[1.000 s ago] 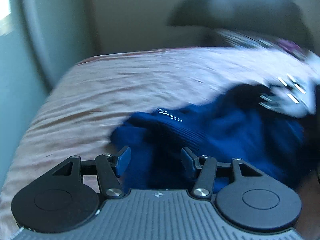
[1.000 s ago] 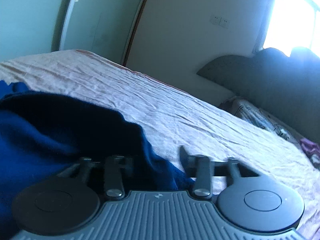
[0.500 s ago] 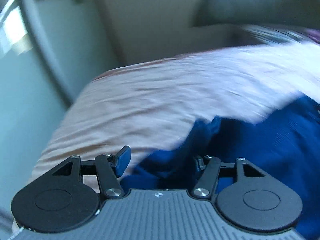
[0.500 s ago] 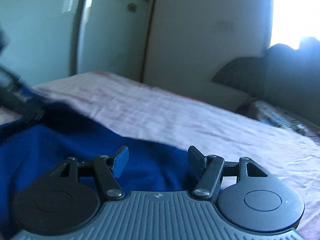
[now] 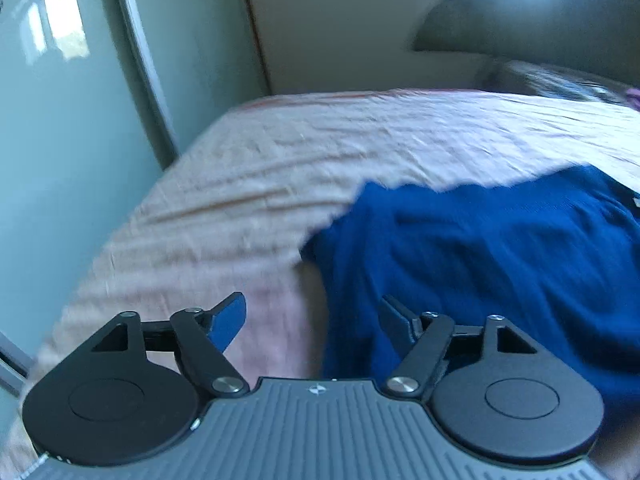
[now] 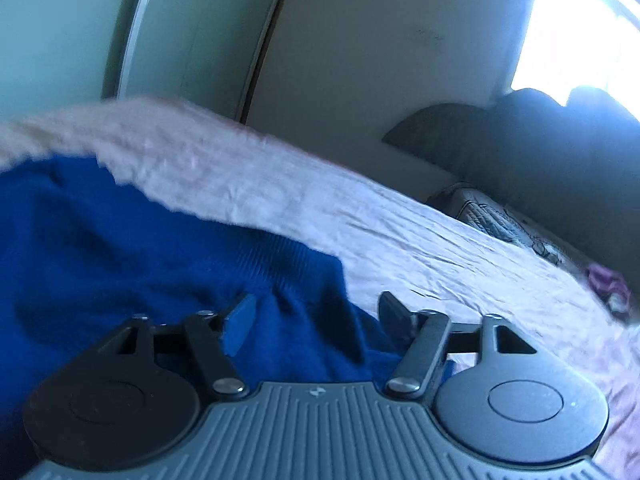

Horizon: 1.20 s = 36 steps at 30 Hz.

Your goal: Fold small clothes

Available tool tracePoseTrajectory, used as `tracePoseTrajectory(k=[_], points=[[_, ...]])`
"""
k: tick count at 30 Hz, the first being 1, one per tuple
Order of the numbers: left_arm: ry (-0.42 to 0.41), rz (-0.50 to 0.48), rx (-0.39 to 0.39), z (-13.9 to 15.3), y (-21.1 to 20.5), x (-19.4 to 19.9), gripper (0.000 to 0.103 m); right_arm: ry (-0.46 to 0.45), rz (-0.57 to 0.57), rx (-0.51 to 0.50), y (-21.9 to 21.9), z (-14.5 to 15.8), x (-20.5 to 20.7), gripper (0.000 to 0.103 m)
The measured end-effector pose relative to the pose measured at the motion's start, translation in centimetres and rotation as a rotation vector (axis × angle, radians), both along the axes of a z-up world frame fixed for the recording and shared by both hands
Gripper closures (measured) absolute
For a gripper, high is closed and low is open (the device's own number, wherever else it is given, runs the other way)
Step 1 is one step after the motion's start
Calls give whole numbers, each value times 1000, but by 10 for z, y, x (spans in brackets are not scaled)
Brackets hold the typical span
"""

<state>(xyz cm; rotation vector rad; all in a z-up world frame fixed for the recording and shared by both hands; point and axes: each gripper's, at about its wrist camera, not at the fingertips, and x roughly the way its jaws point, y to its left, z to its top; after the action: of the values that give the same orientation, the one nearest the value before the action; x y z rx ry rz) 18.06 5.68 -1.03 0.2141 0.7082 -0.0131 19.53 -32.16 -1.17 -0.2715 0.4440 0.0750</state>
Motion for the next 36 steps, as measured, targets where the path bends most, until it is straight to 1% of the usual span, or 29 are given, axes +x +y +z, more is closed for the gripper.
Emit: tracePoseTrajectory(k=[2, 5, 7, 8, 10, 13, 14, 15, 16, 17, 18, 19, 20, 21, 24, 27, 29, 32, 33, 34, 35, 36], points=[[7, -29, -11, -6, 6, -21, 26, 10, 4, 106, -20, 7, -10, 29], [30, -69, -26, -15, 10, -43, 25, 64, 28, 316, -57, 13, -34, 29], [44, -89, -57, -21, 12, -55, 26, 95, 38, 402, -73, 16, -48, 29], [49, -100, -69, -24, 12, -58, 26, 116, 47, 429, -79, 15, -56, 29], [47, -121, -84, -28, 11, -65, 27, 154, 60, 450, -84, 11, -66, 29], [23, -129, -75, -33, 7, -72, 28, 204, 67, 445, -82, 0, -75, 30], [19, -129, -76, -34, 6, -72, 29, 219, 60, 444, -82, -5, -76, 42], [20, -131, -84, -35, 6, -72, 35, 230, 56, 454, -80, -10, -77, 51], [23, -131, -97, -36, 6, -72, 49, 249, 59, 476, -80, -16, -76, 70], [32, -133, -114, -36, 7, -71, 54, 261, 62, 491, -79, -20, -80, 80], [42, -137, -131, -35, 8, -69, 64, 268, 67, 489, -77, -23, -80, 85], [46, -134, -138, -34, 8, -69, 80, 266, 68, 481, -74, -25, -82, 95], [44, -129, -131, -32, 8, -69, 90, 258, 65, 480, -73, -25, -84, 97], [41, -124, -128, -30, 8, -69, 93, 242, 58, 483, -73, -24, -86, 97], [42, -115, -172, -23, 15, -71, 94, 176, 18, 451, -77, -14, -96, 98], [31, -126, -190, -14, 21, -76, 94, 128, -20, 420, -85, -3, -105, 99], [37, -128, -179, -15, 22, -77, 94, 141, -17, 394, -87, -2, -107, 98], [90, -123, -149, -30, 20, -72, 94, 171, -33, 320, -79, -9, -103, 98], [77, -131, -131, -30, 18, -74, 93, 197, -35, 301, -75, -12, -100, 98], [66, -135, -112, -27, 16, -76, 87, 202, -43, 277, -70, -13, -99, 97], [59, -135, -104, -25, 15, -78, 83, 181, -66, 253, -65, -12, -102, 95], [53, -132, -98, -22, 15, -79, 76, 149, -92, 227, -60, -8, -103, 94]])
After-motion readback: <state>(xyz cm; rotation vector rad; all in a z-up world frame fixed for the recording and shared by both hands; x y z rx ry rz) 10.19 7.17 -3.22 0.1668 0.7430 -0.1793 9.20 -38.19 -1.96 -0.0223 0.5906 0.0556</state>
